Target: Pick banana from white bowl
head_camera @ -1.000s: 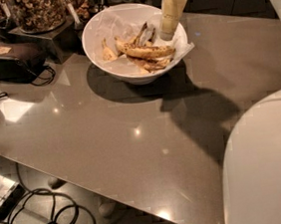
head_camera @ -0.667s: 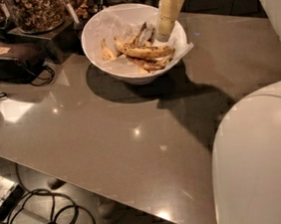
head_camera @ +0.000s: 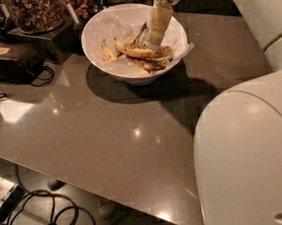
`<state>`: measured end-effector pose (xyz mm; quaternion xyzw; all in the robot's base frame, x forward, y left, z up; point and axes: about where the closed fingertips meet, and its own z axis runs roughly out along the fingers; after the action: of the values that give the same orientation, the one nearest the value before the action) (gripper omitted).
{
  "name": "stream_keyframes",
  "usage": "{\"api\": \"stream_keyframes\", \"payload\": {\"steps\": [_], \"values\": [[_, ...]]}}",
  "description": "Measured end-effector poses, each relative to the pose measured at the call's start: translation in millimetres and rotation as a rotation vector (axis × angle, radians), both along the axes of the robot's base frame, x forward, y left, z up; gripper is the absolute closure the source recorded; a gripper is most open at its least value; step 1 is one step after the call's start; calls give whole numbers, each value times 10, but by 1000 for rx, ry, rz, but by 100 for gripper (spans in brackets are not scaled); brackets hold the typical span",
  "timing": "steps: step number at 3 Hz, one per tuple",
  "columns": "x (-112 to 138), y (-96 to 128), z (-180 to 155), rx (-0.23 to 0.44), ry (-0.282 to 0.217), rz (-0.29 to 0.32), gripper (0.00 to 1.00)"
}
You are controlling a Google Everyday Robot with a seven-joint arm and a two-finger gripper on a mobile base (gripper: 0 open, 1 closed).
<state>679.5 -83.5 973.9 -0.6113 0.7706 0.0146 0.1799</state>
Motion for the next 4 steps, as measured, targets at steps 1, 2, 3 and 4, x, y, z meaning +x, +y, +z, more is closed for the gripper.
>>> {"api": "stream_keyframes", "payload": {"steps": [1,2,3,4], "values": [[74,34,-134,-10,20,3,25],[153,49,-243,-15,34,4,24],[222,88,-326,-7,44,11,26],[286,138,-379,-5,48,19,28]]}}
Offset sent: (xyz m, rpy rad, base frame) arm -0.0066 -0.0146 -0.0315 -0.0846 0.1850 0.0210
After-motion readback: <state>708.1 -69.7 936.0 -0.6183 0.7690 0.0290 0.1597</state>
